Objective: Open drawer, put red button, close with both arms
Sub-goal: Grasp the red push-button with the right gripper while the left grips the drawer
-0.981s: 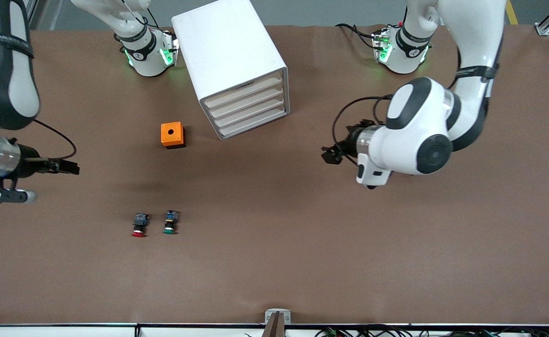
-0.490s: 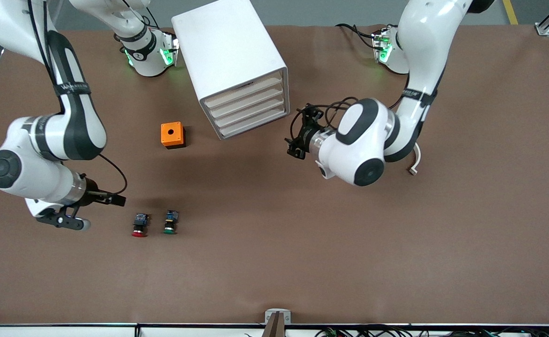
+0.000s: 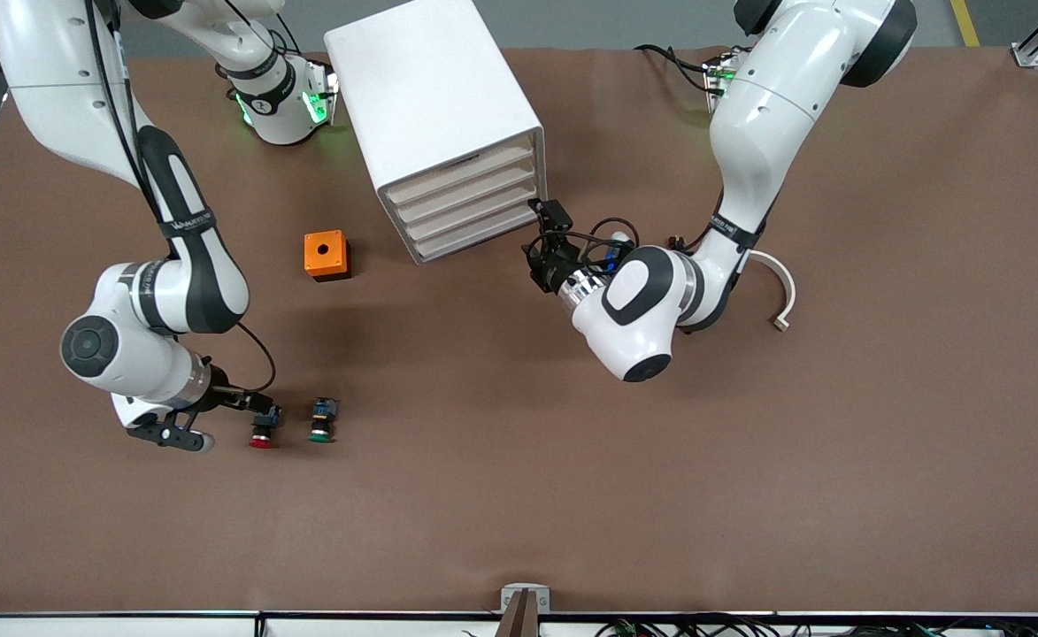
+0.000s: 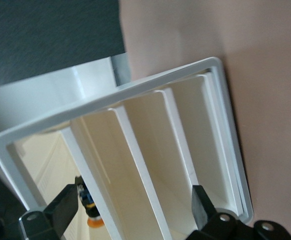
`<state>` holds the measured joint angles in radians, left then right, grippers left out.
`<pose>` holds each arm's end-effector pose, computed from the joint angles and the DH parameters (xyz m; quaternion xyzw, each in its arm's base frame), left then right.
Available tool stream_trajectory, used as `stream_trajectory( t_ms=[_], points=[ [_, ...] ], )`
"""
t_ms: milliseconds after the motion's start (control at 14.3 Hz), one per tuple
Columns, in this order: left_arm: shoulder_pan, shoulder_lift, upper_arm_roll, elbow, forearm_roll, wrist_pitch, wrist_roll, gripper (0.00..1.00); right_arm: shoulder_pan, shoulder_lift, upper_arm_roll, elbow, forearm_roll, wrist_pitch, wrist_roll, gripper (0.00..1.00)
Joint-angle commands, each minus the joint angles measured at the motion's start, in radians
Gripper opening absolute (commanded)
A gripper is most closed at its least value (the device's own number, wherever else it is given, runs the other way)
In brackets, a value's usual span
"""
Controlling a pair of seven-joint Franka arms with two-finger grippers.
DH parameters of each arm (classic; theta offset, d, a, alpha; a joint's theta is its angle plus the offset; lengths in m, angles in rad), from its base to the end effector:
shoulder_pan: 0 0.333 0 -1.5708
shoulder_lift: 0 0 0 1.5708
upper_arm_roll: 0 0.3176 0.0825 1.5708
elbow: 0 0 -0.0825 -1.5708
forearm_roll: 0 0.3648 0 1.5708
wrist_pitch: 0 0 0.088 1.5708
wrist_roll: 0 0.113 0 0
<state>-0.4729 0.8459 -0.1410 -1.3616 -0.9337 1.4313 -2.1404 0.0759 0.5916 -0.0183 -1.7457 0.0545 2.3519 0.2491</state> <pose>0.4885 -0.4410 0.2437 -0.5022 -0.6336 0.5418 0.2298 0.6541 0.0399 0.2454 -0.9935 0.1129 -0.0051 0.0154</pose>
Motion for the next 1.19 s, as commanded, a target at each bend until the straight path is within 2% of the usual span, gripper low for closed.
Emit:
stream_trajectory(
  t_ms=[0,210,420,561,701,771,841,981,1121],
  points=[
    [0.001,0.057,-0.015,0.026,-0.039,-0.031,-0.113,0.92,0.015,0.045,0.000,0.012,0.007,0.055,0.015,1.00],
    [-0.009,0.085,-0.041,0.010,-0.040,-0.043,-0.151,0.69,0.018,0.082,0.000,0.025,-0.002,0.084,0.016,1.00],
    [-0.036,0.101,-0.057,0.007,-0.043,-0.081,-0.151,0.61,0.019,0.103,-0.002,0.025,-0.005,0.109,0.015,0.98],
    [-0.055,0.104,-0.057,-0.008,-0.048,-0.083,-0.151,0.57,0.021,0.103,-0.002,0.021,-0.005,0.109,0.015,0.88],
    [-0.079,0.104,-0.057,-0.017,-0.050,-0.084,-0.153,0.53,0.025,0.108,-0.002,0.020,-0.012,0.109,0.013,0.67],
    [-0.088,0.104,-0.057,-0.017,-0.050,-0.084,-0.153,0.49,0.025,0.109,-0.002,0.020,-0.012,0.107,0.013,0.60],
    [-0.096,0.113,-0.057,-0.017,-0.050,-0.083,-0.153,0.44,0.024,0.108,-0.002,0.018,-0.012,0.098,0.010,0.36],
    [-0.108,0.116,-0.057,-0.017,-0.050,-0.084,-0.151,0.30,0.024,0.105,-0.002,0.020,-0.012,0.093,0.015,0.04],
    [-0.115,0.116,-0.057,-0.017,-0.053,-0.084,-0.151,0.21,0.021,0.097,-0.002,0.020,-0.010,0.086,0.013,0.00]
  ],
)
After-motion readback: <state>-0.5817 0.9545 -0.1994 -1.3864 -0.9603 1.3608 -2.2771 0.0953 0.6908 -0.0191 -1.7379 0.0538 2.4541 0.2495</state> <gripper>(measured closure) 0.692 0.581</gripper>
